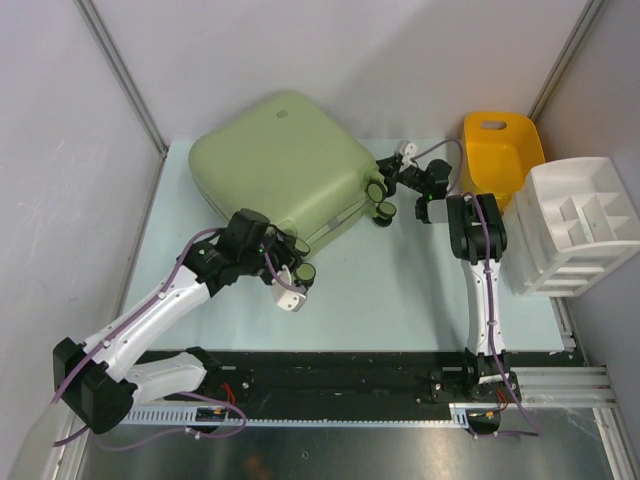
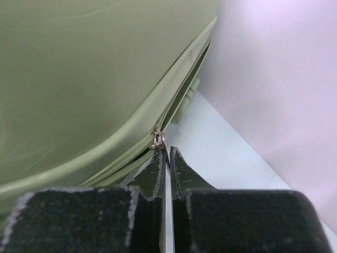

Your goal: Open, take out, and arrange the luggage

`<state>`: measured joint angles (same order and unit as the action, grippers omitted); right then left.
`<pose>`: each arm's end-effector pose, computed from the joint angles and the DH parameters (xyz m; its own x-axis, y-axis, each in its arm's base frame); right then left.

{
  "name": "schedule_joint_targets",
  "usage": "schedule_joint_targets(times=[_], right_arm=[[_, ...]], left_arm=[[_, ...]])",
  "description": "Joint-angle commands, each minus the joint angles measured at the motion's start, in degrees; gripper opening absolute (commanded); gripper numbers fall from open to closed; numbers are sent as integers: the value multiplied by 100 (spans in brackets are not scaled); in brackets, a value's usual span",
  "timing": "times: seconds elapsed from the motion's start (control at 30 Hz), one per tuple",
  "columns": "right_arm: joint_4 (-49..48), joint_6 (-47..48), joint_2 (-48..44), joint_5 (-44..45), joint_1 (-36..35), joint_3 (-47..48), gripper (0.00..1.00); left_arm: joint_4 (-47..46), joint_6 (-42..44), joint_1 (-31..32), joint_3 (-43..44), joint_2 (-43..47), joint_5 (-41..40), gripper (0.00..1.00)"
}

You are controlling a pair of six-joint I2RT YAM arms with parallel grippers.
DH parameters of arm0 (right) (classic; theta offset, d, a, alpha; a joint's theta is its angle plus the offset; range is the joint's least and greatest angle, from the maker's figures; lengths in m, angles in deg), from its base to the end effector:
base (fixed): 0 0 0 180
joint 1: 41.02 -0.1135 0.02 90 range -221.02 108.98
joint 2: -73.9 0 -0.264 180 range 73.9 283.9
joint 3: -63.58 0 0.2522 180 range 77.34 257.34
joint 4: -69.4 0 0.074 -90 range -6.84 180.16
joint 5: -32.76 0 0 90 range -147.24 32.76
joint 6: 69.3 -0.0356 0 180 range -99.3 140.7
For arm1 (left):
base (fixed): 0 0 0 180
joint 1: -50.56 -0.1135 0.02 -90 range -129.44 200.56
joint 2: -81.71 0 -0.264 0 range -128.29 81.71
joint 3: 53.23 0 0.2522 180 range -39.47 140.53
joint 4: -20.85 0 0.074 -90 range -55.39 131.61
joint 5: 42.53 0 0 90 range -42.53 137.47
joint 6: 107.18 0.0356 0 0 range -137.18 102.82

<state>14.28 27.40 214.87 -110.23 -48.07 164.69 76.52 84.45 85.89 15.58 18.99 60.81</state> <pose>0.5034 0.0909 0.1432 0.3572 -0.0266 -0.9336 -0.8022 0.5032 -0.3213 0.1749 -0.1340 0.2922 0.7959 0.6040 -0.0413 0.4703 -0.5738 0.6705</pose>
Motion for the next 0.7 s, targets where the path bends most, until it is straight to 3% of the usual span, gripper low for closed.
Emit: schedule_joint_targets(times=[0.0, 0.17, 0.27, 0.33, 0.37, 0.43, 0.47, 0.5, 0.67], right_arm=[[-794, -300, 290, 1458, 134, 1327, 0], [-635, -529, 818, 1380, -217, 2022, 0], [-635, -644, 636, 1248, -323, 1552, 3], [-627, -644, 311, 1195, -324, 1015, 22], [-583, -644, 135, 1177, -271, 768, 32], [-173, -775, -445, 1090, -174, 82, 55], [31, -758, -639, 1107, -131, -111, 59], [276, -740, -1050, 1133, -52, -426, 64], [3149, -687, -1870, 1353, 63, -500, 73]], left_arm=[[2357, 314, -132, -389, -39, -122, 0], [2348, 227, -132, -205, -206, 1, 0], [2331, 139, -132, -100, -197, 2, 0], [2304, -36, -132, 14, -206, 19, 18], [2287, -307, -123, 224, -249, 28, 32], [2269, -581, -132, 479, -285, 89, 45], [2260, -800, -132, 698, -293, 124, 85], [2217, -906, -123, 796, -294, 168, 97], [2041, -1749, -114, 1446, -206, 440, 100]])
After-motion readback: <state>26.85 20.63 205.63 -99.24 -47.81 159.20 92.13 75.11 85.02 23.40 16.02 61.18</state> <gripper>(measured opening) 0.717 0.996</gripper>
